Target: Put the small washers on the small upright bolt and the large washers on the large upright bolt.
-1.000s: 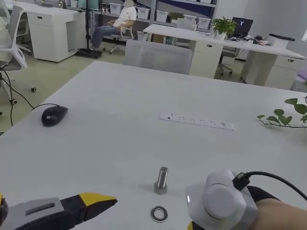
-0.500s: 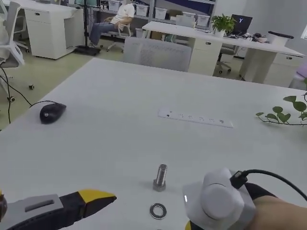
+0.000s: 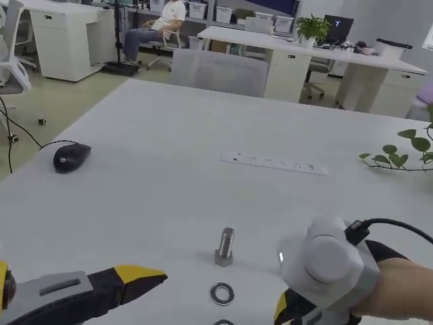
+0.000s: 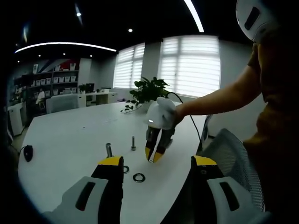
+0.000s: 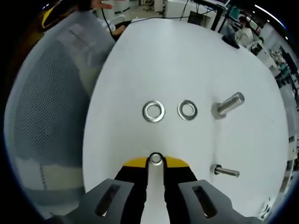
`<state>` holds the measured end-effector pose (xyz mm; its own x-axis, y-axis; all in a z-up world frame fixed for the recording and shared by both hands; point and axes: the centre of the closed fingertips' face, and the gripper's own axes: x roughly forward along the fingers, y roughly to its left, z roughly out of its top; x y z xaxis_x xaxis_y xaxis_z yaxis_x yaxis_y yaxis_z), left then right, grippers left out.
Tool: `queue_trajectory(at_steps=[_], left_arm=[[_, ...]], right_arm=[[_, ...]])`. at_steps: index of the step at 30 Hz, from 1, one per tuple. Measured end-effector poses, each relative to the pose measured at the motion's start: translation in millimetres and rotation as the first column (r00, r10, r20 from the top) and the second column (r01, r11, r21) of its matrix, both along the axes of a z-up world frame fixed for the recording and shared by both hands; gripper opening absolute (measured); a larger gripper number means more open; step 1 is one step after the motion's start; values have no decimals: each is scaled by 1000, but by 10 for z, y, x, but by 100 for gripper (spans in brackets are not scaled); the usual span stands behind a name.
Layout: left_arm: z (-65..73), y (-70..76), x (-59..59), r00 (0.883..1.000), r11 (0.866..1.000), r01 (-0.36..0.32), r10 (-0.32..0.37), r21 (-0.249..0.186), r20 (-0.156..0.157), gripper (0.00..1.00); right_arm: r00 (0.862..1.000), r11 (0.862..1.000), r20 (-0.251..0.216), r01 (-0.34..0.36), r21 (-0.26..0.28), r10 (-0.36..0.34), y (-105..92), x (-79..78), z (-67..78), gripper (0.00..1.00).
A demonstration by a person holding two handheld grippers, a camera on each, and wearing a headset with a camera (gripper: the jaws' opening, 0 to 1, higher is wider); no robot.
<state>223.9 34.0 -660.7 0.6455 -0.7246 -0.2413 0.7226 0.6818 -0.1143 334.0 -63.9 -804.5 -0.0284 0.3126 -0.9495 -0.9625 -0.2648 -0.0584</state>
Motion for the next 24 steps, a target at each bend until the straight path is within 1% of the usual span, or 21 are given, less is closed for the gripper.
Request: queue_trajectory(at_steps=[3, 5, 8, 11, 12, 15, 17, 20, 21, 24], left_arm=[[-3, -21, 0, 1000, 1000, 7, -7, 1, -2, 58], [-1, -31, 4, 1000, 1000, 9, -9, 0, -1, 58], [-5, -36, 13, 1000, 1000, 10, -10, 0, -2, 58], [-4, -43, 15, 1000, 1000, 13, -13, -2, -3, 58], [-7, -42, 15, 1000, 1000, 14, -14, -1, -4, 58], [-14, -30, 26, 1000, 1000, 11, -11, 0, -7, 58], [-18, -23, 35, 1000, 1000, 9, -9, 1, -10, 57], [-21, -22, 45, 1000, 1000, 12, -12, 3, -10, 57], [-19, -18, 52, 1000, 1000, 11, -11, 1, -10, 57], [-14, -14, 65, 1000, 1000, 9, -9, -5, -10, 57]], right_arm=[[999, 1000, 26, 28, 7, -28, -62, 152, 111, 12], [997, 998, 49, 53, 14, -54, -107, 301, 208, 12], [994, 997, 71, 78, 21, -79, -150, 454, 302, 12], [992, 995, 82, 95, 28, -97, -170, 567, 362, 12], [991, 995, 95, 97, 28, -99, -176, 613, 380, 12], [989, 994, 104, 105, 35, -108, -164, 687, 425, 12], [987, 994, 119, 104, 37, -107, -155, 741, 442, 12], [986, 994, 127, 99, 43, -104, -130, 779, 468, 12], [985, 995, 138, 96, 41, -100, -123, 809, 480, 12], [983, 994, 146, 102, 51, -108, -91, 881, 526, 12]])
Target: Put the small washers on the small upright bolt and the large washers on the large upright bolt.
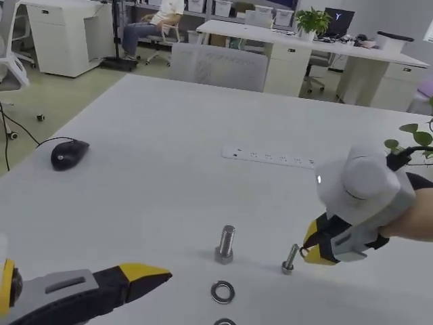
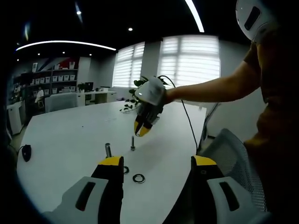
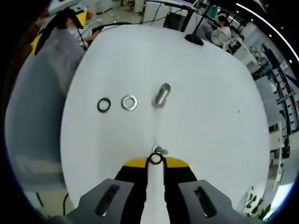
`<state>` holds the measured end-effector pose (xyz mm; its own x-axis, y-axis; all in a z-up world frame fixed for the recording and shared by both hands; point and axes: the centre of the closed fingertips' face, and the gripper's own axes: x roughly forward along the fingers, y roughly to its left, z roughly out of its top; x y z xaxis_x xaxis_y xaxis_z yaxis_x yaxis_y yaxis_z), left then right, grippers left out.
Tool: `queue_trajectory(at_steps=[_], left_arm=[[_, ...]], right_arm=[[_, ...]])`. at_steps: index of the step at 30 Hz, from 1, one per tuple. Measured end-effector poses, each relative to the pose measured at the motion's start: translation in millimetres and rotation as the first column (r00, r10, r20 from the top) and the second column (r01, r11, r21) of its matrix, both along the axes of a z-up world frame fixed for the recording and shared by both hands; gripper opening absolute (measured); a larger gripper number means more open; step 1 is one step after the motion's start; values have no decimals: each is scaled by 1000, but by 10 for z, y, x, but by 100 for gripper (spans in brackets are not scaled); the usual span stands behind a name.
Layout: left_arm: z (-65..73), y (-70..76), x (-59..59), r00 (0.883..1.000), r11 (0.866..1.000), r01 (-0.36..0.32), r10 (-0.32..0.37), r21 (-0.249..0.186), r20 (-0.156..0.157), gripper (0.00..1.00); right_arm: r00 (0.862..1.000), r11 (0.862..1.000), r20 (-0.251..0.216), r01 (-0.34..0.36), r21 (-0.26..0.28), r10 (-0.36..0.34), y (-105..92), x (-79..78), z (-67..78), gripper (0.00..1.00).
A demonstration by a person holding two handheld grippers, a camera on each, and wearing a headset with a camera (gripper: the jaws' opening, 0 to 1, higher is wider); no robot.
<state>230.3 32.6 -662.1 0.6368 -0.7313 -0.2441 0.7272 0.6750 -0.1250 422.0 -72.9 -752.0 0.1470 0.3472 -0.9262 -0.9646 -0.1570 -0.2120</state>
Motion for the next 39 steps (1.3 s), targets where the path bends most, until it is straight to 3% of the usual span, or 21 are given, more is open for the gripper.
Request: queue_trajectory(at_steps=[8, 24, 39], left_arm=[[-16, 18, 11, 1000, 1000, 0, 0, -1, -8, 57], [-46, 42, 20, 1000, 1000, -10, 10, -1, -18, 57], [-93, 80, 15, 999, 1000, -21, 21, 2, -35, 57]], right_arm=[[1000, 1000, 12, -2, -8, 2, 39, 133, -2, 12], [999, 999, -21, -27, -43, 26, 90, 130, -140, 12], [999, 998, -36, -35, -59, 33, 75, 165, -371, 13]])
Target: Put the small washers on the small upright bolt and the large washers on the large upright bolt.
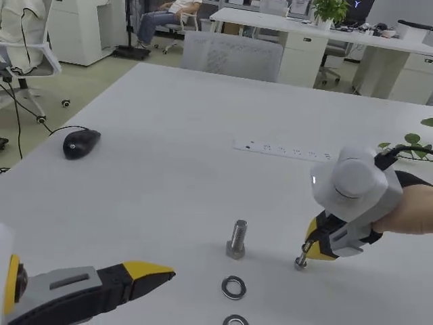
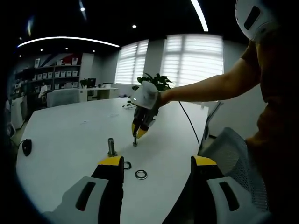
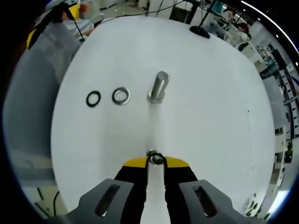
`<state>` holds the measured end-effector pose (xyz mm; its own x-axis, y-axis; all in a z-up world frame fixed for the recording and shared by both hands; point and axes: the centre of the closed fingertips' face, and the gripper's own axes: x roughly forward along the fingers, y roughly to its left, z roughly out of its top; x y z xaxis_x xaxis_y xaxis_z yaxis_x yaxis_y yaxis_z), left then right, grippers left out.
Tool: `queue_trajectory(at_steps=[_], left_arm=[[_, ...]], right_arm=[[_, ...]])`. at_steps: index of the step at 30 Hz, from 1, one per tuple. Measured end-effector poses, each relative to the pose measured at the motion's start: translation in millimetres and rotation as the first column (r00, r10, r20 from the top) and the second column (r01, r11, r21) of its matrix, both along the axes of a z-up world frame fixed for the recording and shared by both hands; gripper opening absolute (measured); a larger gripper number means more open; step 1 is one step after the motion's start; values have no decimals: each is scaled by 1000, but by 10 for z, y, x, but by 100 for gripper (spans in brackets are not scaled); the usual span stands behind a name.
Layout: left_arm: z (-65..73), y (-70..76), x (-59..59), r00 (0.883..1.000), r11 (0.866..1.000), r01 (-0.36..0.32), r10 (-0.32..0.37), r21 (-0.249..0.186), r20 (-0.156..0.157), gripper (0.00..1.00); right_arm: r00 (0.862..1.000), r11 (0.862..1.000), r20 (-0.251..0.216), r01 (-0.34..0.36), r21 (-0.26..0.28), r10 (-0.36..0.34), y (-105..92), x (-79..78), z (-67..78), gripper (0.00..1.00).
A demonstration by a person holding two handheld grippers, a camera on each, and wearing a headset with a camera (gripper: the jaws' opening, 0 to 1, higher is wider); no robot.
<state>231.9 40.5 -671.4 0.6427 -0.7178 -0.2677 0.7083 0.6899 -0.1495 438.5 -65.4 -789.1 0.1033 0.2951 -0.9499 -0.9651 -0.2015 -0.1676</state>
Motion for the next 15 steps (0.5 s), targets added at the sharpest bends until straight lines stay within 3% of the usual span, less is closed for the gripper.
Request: queue_trajectory(at_steps=[15], left_arm=[[-2, -7, 60, 1000, 1000, 5, -5, 0, -6, 57]], right_arm=[[1000, 1000, -6, -5, 7, 5, -7, 17, -201, 14]])
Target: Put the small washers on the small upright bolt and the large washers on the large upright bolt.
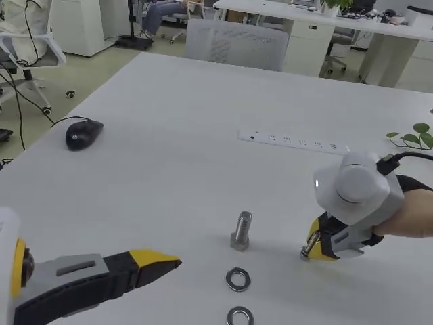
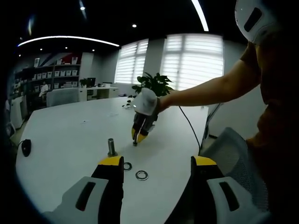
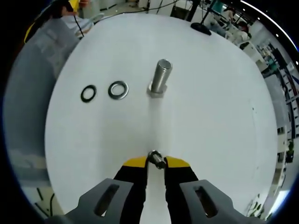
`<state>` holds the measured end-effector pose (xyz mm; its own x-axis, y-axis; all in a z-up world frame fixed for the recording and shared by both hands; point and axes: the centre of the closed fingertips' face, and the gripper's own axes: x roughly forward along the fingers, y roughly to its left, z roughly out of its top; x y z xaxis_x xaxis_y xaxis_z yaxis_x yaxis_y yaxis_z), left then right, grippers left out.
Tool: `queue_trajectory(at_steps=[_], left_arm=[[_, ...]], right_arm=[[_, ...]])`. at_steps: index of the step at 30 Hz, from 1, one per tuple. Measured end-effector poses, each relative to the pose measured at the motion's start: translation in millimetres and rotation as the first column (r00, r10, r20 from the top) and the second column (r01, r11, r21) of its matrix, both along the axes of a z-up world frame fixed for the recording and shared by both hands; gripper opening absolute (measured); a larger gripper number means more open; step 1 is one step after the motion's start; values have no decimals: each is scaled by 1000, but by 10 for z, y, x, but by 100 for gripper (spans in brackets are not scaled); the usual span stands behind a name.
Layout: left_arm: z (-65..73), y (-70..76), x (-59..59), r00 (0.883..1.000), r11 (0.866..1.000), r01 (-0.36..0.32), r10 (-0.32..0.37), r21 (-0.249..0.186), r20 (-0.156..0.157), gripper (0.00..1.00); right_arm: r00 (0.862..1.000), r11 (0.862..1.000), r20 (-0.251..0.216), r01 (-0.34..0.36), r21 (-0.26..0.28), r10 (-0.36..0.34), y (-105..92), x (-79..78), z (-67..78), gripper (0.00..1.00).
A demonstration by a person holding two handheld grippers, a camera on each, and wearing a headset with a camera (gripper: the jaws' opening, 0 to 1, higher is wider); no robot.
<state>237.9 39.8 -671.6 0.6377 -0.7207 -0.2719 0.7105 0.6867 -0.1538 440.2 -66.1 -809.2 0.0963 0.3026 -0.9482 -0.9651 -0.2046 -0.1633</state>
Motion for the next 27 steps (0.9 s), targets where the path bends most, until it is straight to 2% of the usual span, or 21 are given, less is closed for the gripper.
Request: queue_trajectory(at_steps=[12, 18, 23, 27], left_arm=[[-2, 4, 20, 1000, 1000, 0, 0, 5, 2, 57], [9, 2, 5, 1000, 1000, 2, -2, 7, 9, 57], [31, -18, -15, 1000, 1000, 9, -9, 9, 19, 57], [52, -36, -28, 1000, 1000, 14, -14, 12, 27, 57]], right_arm=[[1000, 1000, -4, 16, 4, -16, -61, -14, 25, 15], [999, 999, -5, 43, 16, -43, -136, -86, 89, 15], [998, 997, -23, 61, 41, -60, -143, -204, 164, 16], [998, 998, -45, 39, 58, -37, -49, -429, 194, 16]])
